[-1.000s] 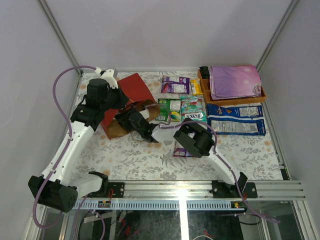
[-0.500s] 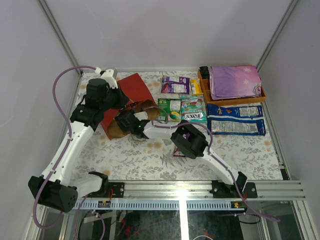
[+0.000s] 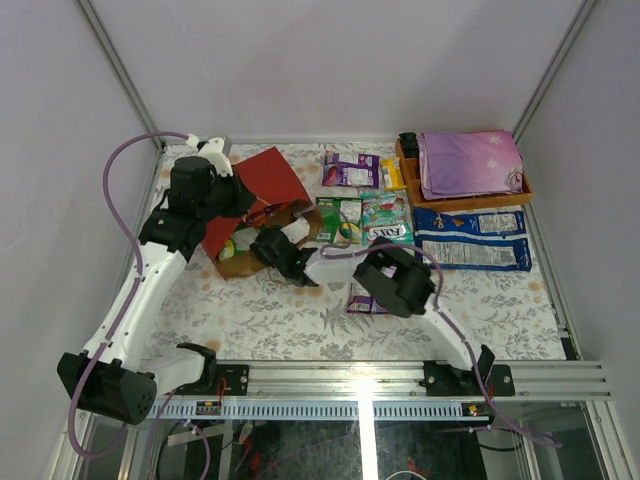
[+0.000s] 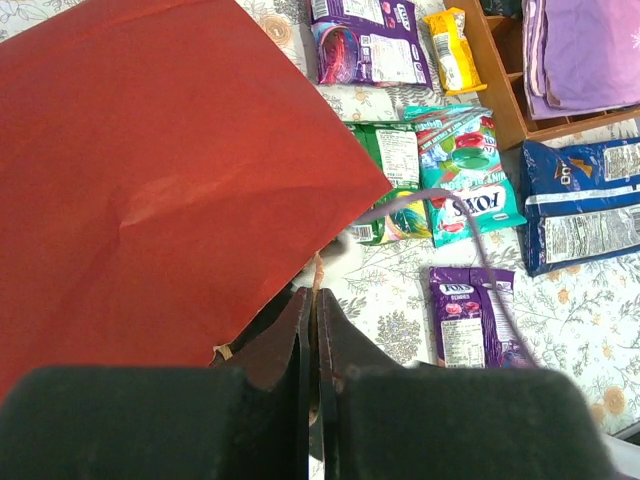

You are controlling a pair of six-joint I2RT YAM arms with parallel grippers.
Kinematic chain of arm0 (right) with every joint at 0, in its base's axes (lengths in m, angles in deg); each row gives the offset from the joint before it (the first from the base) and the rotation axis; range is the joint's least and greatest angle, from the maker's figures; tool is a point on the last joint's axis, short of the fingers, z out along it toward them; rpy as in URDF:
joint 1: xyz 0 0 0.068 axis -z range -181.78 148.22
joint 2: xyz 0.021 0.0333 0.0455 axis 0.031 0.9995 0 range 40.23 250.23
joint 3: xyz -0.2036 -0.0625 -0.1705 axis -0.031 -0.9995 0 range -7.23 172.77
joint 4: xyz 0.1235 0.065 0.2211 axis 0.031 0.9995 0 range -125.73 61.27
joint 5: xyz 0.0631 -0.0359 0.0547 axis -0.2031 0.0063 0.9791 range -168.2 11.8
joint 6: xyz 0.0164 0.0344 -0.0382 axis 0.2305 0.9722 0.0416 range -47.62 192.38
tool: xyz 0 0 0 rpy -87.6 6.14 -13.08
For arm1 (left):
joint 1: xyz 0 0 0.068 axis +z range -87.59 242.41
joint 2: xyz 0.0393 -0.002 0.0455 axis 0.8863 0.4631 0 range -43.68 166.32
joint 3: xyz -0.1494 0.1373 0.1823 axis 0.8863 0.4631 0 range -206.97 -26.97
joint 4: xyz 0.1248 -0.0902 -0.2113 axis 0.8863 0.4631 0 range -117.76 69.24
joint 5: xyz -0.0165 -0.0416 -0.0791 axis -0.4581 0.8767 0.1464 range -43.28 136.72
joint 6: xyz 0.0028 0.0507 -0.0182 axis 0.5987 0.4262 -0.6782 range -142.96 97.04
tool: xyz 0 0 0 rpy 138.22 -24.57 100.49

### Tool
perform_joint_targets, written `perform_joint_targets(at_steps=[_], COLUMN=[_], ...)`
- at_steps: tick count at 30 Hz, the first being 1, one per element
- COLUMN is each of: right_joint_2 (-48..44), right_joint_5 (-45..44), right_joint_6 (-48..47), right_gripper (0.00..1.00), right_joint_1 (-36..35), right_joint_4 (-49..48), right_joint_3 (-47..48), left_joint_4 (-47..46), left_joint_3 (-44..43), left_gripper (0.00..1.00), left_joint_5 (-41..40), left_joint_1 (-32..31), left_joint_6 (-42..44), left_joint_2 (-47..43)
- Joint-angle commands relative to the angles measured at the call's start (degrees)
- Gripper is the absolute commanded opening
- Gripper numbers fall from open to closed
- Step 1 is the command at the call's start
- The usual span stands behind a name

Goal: Take the snacks out of the paper bag

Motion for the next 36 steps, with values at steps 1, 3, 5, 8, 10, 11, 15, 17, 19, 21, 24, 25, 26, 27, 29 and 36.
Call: perform_joint_targets(at_steps=[1,3,5,8,10,11,15,17,19,21,24,25,26,27,29,36], right_joint_2=[-19.24,-25.98,-32.27,-43.27,-51.14,-54.49,-64.07,-65.68,-65.87,-65.11,-62.49,-61.43,-60.22,-59.31,-59.33,-67.08], right_joint_5=[6.24,13.20,20.42,28.46,29.86,30.27,35.38,39.50,41.33,41.39,42.51,41.63,40.53,40.16,38.63,24.92], right_joint_6=[-18.99,-21.35,-23.05,-26.66,-30.90,-33.99,-46.54,-50.58,-54.38,-57.61,-60.62,-61.36,-62.23,-63.64,-63.52,-49.08], right_gripper=[0.00,0.00,0.00,0.00,0.00,0.00,0.00,0.00,0.00,0.00,0.08,0.30,0.50,0.60,0.74,0.82], right_joint_1=[-0.82,-0.82,-0.95,-1.02,-0.84,-0.47,5.50,11.00,15.23,17.76,20.27,20.62,20.72,20.76,20.72,12.40], right_joint_4=[-5.96,-4.51,-3.16,-2.03,1.43,3.92,14.19,18.80,23.72,27.15,31.51,33.26,35.40,36.68,36.73,12.97], right_joint_3=[-15.04,-22.18,-29.49,-40.59,-46.23,-48.11,-51.51,-51.40,-50.34,-48.60,-45.50,-44.27,-42.97,-41.81,-40.33,-44.38], left_joint_4=[-2.94,-2.86,-2.78,-2.59,-2.37,-2.32,-2.07,-1.97,-1.88,-1.88,-1.70,-1.70,-1.70,-1.70,-1.70,-1.61], left_joint_3=[-1.39,-1.34,-1.40,-1.55,-1.61,-1.64,-1.94,-1.97,-1.87,-1.78,-1.89,-1.91,-1.93,-1.88,-1.91,-2.01], left_gripper=[0.00,0.00,0.00,0.00,0.00,0.00,0.00,0.00,0.00,0.00,0.00,0.00,0.00,0.00,0.00,0.00], left_joint_5=[1.16,0.97,0.65,0.33,-0.20,-0.37,-0.87,-1.18,-1.46,-1.81,-1.89,-1.88,-1.89,-1.99,-1.91,-1.83], left_joint_1=[1.11,1.34,1.48,1.61,1.58,1.55,1.63,1.72,1.74,1.72,1.73,1.78,1.73,1.73,1.72,1.93], left_joint_6=[-0.73,-0.77,-0.85,-0.86,-0.77,-0.69,-0.52,-0.42,-0.27,-0.17,-0.14,-0.15,-0.12,-0.15,-0.13,-0.24], left_joint_2=[-1.07,-1.01,-0.96,-0.62,-0.45,-0.34,-0.23,-0.17,-0.19,-0.08,0.13,0.26,0.31,0.26,0.36,0.71])
